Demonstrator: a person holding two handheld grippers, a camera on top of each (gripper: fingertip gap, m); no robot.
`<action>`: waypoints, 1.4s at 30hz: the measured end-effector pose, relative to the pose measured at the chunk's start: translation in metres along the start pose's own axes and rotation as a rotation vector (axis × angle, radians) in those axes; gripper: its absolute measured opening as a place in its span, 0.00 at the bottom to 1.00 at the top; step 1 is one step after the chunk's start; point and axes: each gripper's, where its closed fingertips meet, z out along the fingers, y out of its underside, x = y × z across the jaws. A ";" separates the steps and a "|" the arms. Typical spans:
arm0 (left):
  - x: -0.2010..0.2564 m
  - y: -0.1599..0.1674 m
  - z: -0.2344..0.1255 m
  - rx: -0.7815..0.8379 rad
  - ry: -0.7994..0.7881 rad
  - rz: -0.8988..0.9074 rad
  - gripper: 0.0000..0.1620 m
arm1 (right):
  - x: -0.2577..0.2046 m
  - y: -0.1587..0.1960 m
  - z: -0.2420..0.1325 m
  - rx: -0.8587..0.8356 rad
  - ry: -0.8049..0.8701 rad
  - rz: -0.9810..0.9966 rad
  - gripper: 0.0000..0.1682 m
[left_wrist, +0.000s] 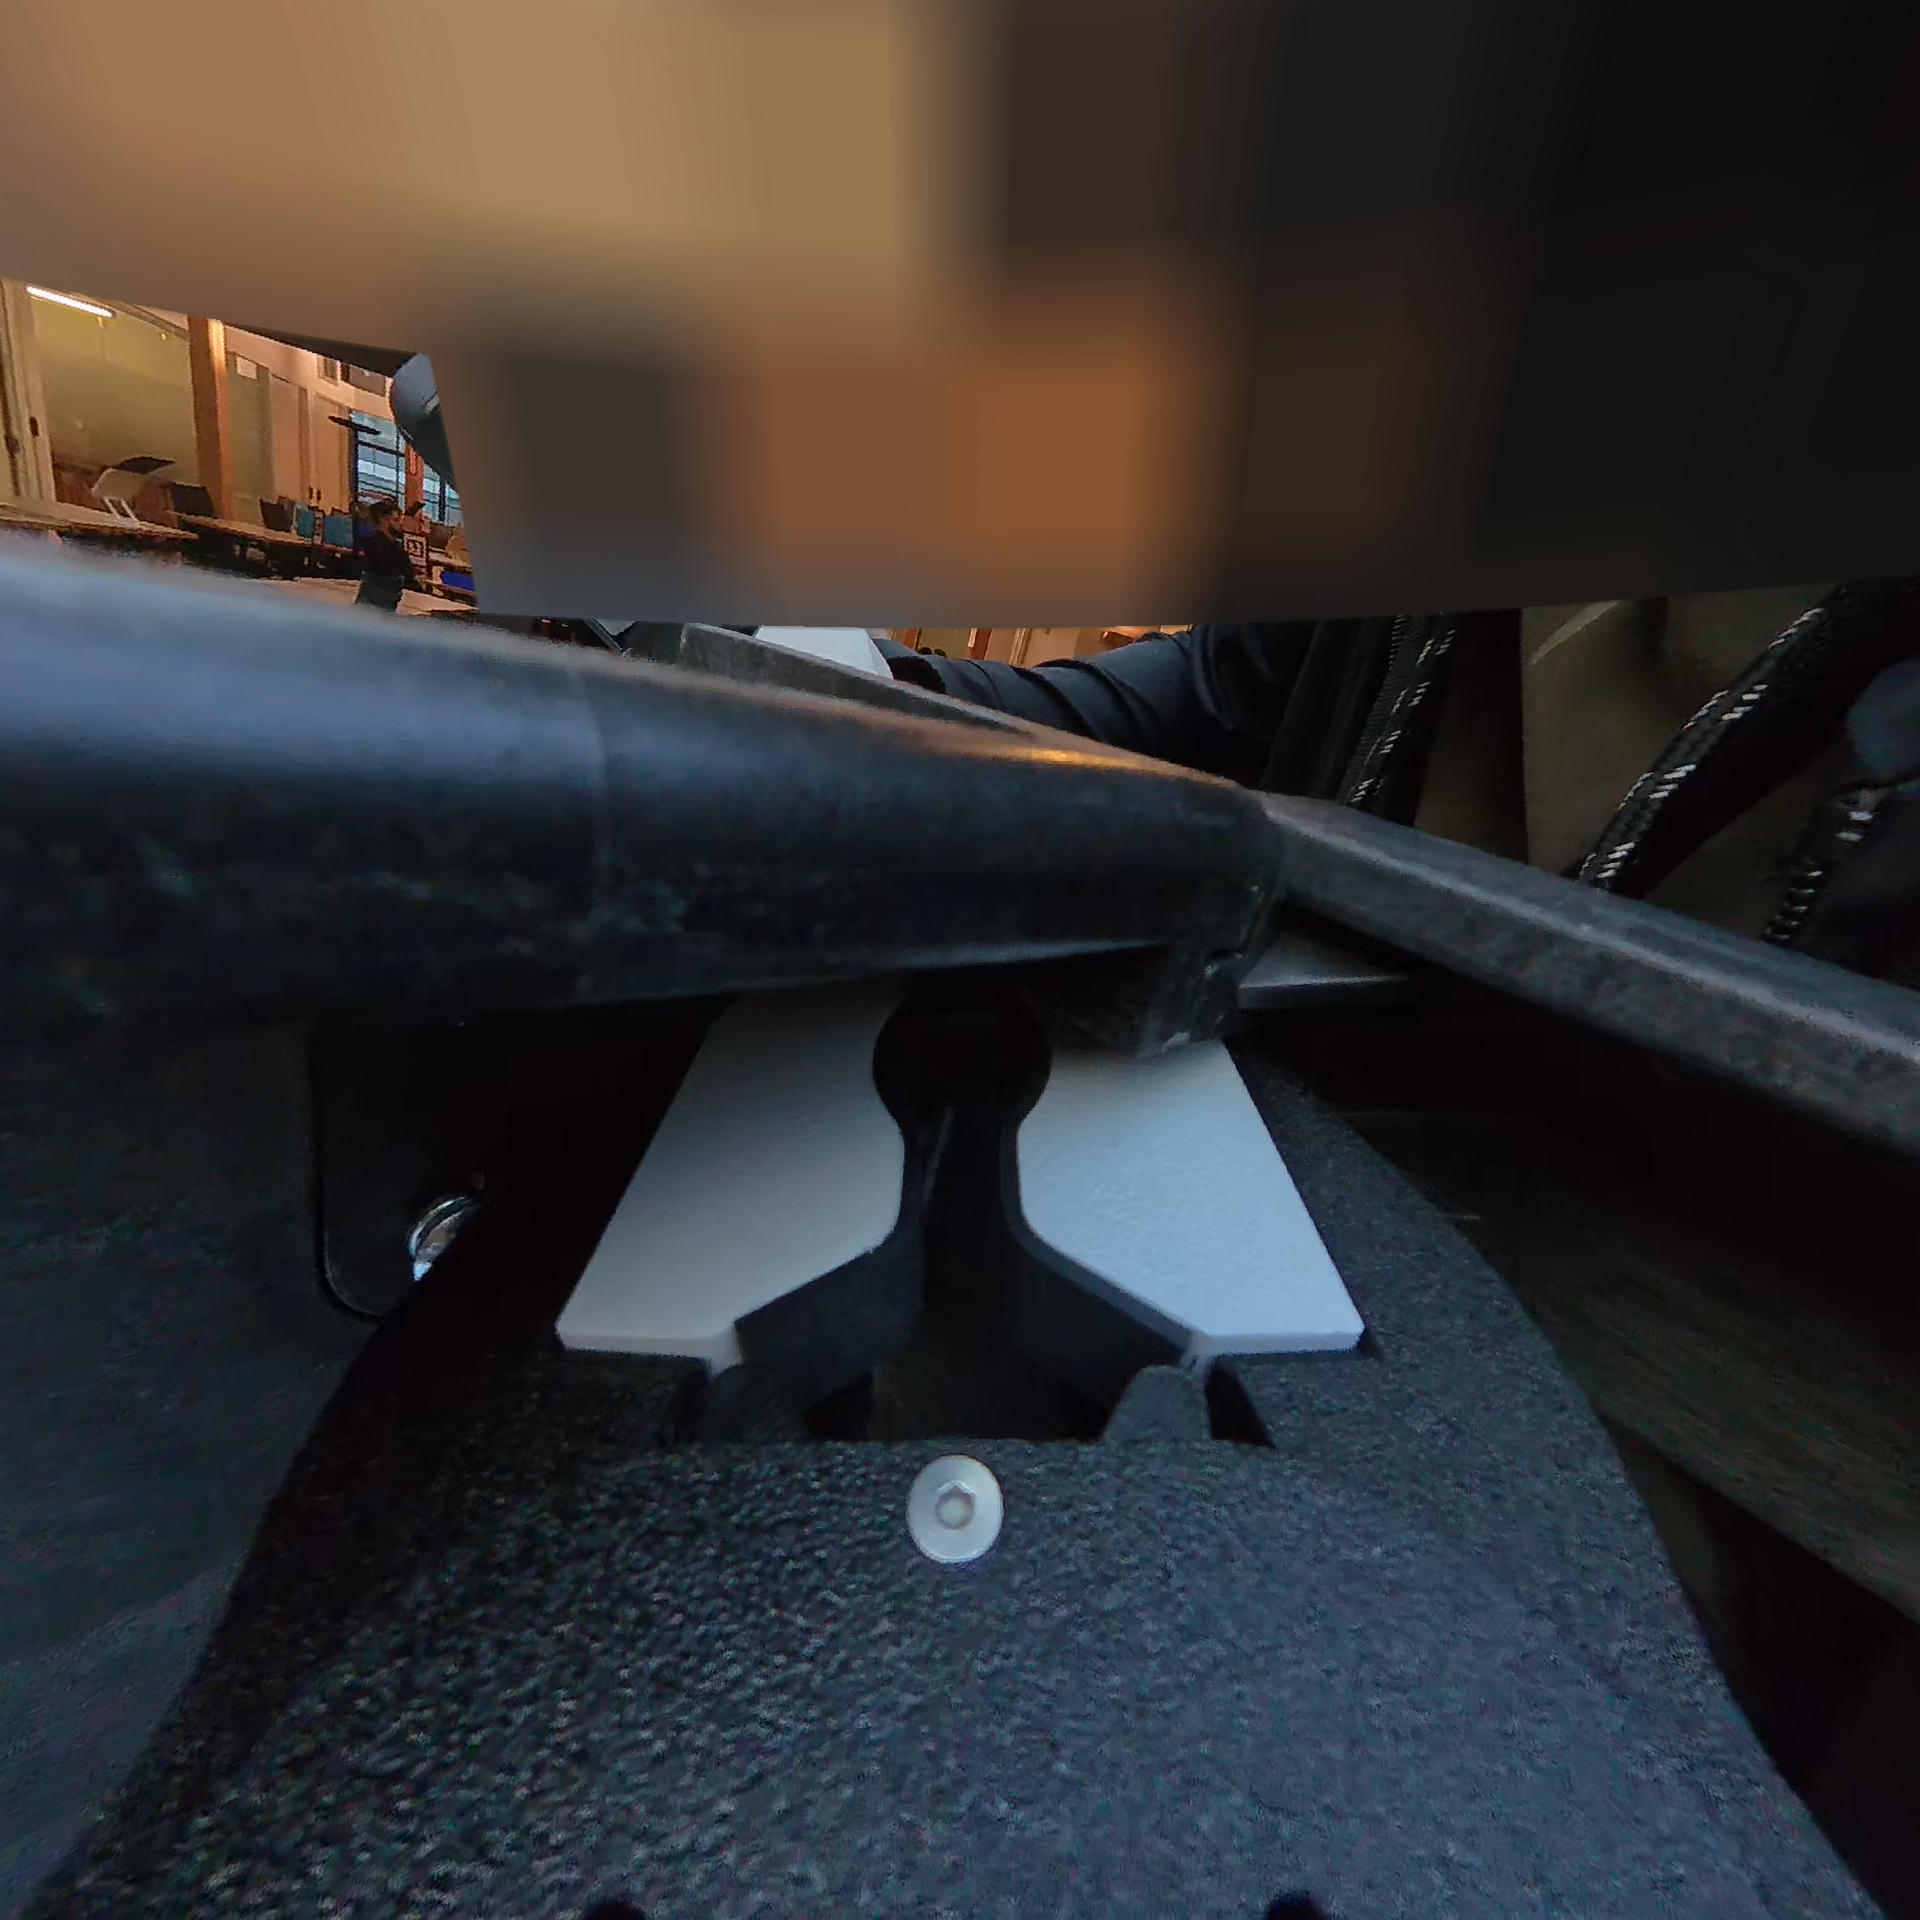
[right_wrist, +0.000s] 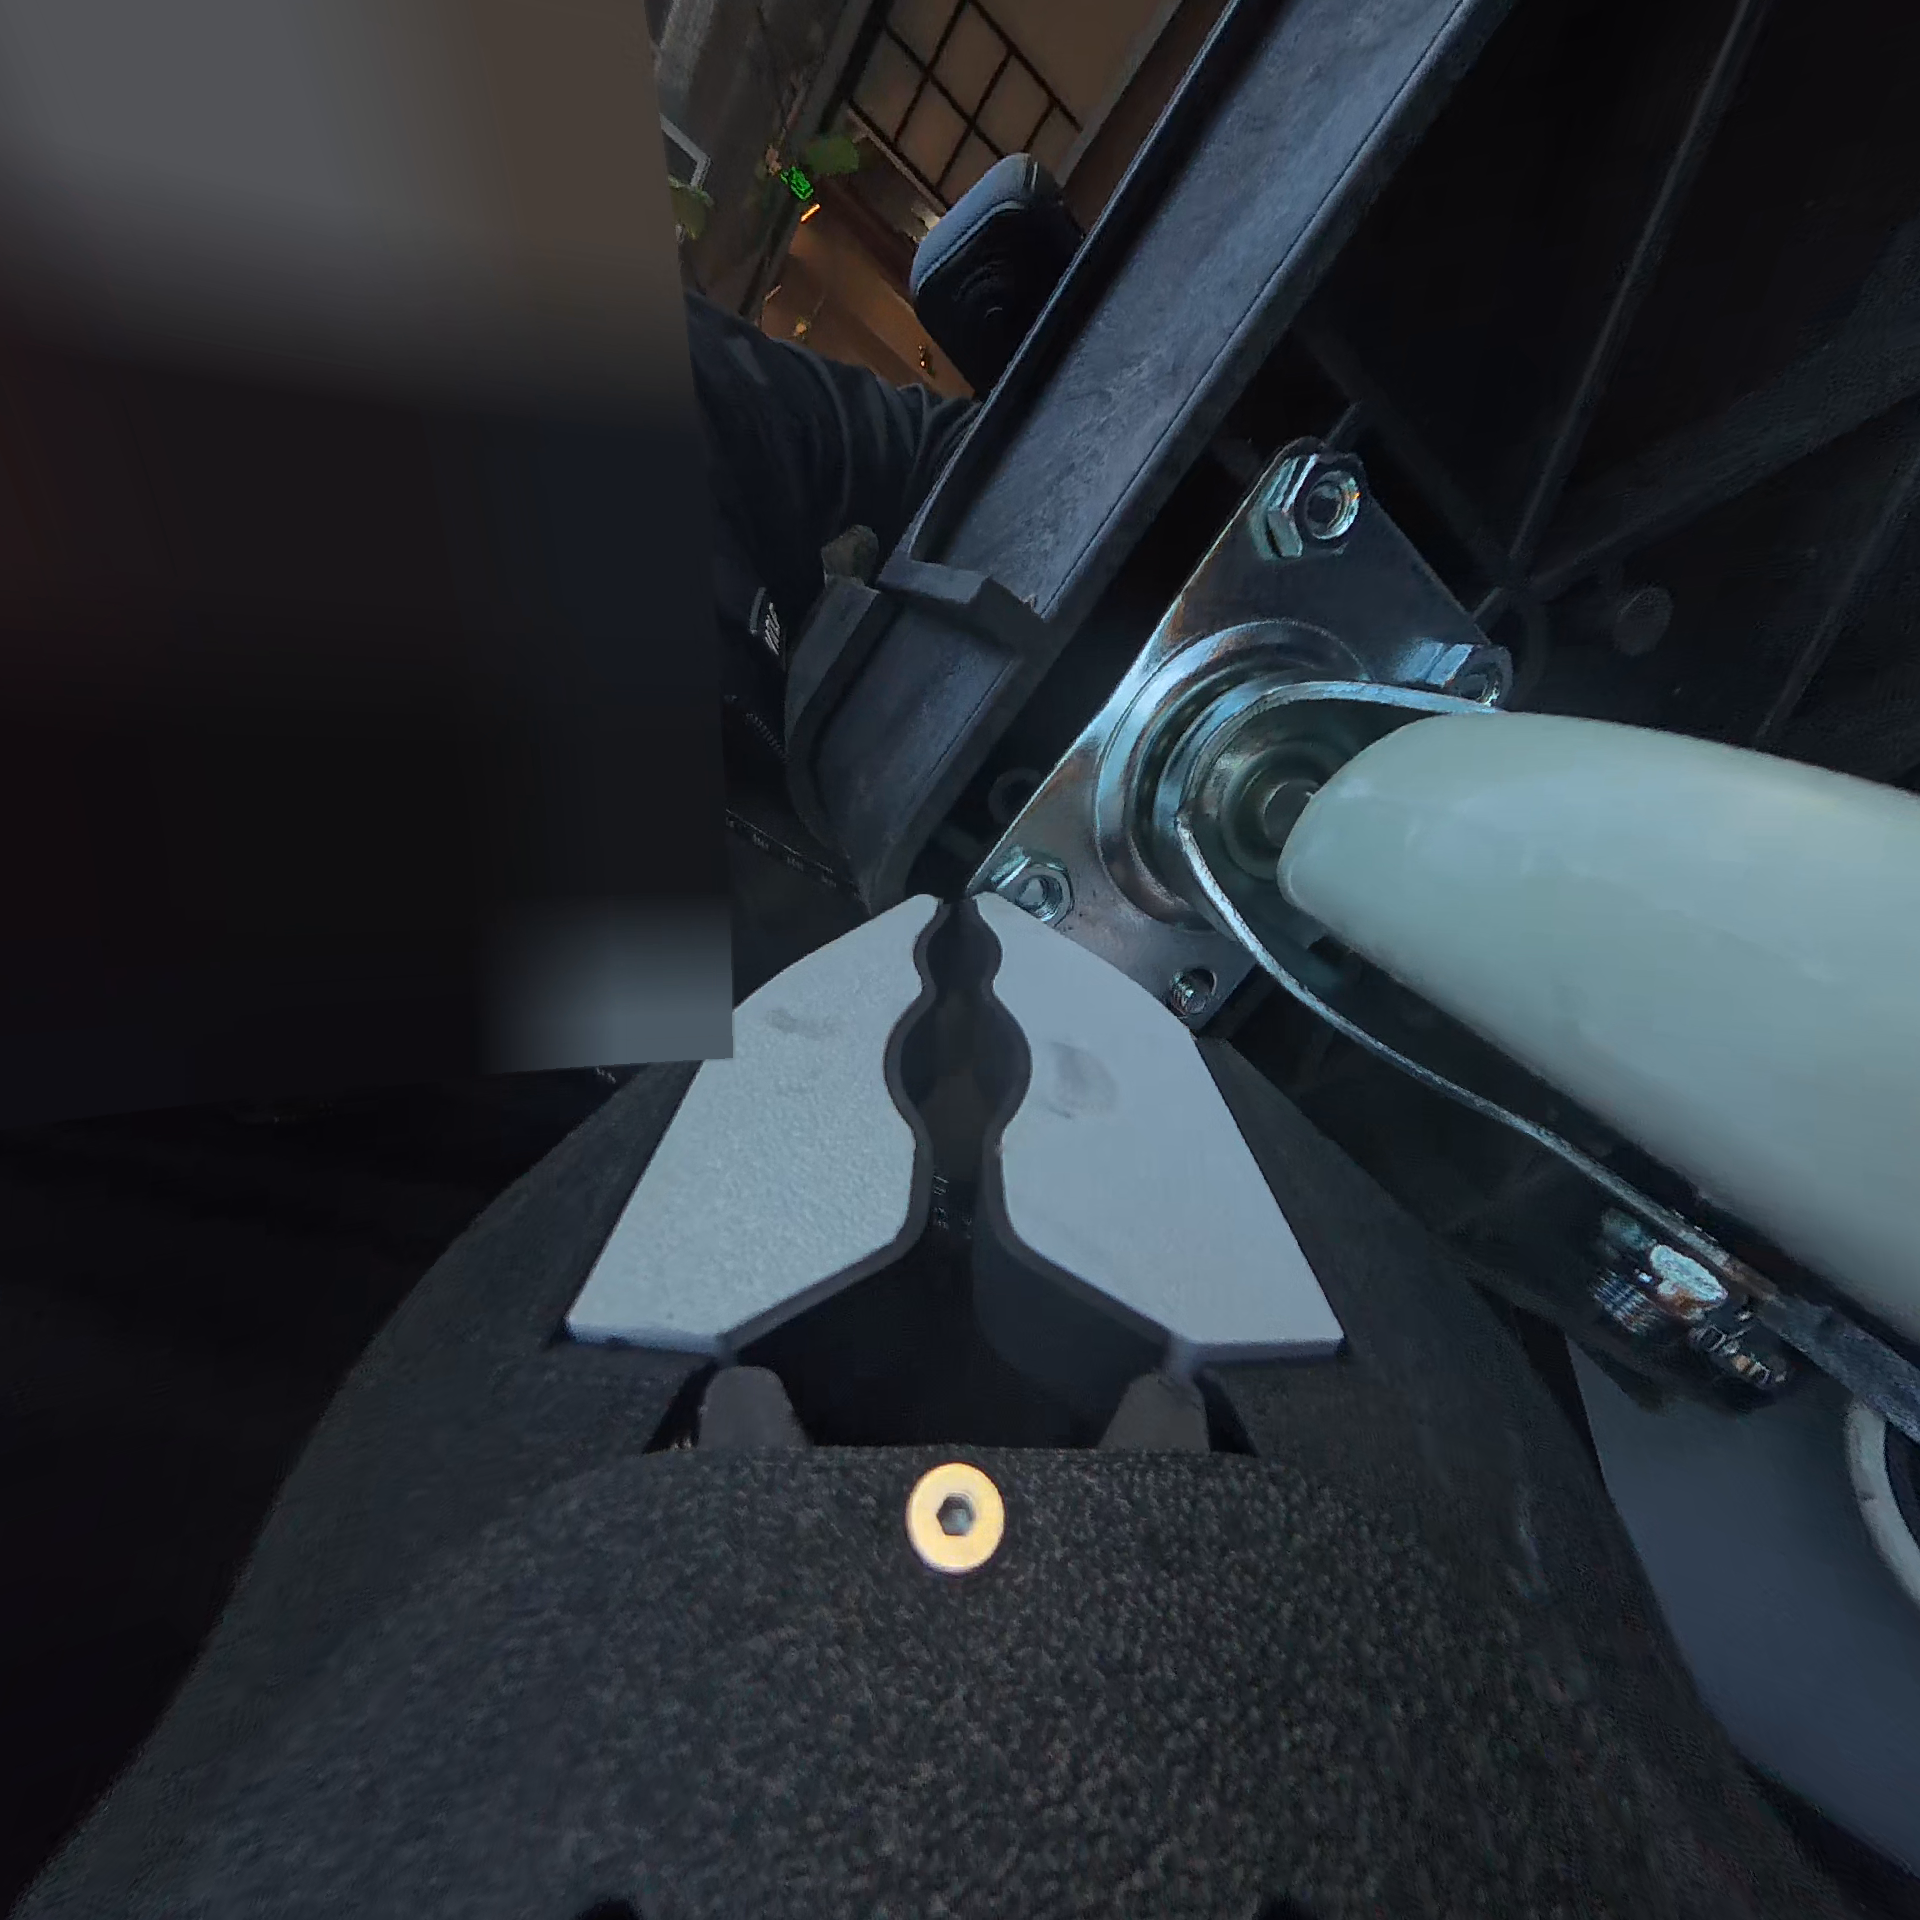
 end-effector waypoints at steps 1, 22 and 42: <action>0.000 0.000 0.000 0.000 0.000 0.000 0.05 | 0.000 0.000 0.000 0.003 -0.003 0.001 0.02; 0.000 0.000 -0.001 0.005 0.005 -0.001 0.05 | -0.002 -0.009 -0.001 0.122 -0.015 -0.014 0.02; -0.001 0.000 0.000 0.000 0.000 -0.003 0.05 | 0.009 -0.005 -0.002 0.283 0.002 0.008 0.16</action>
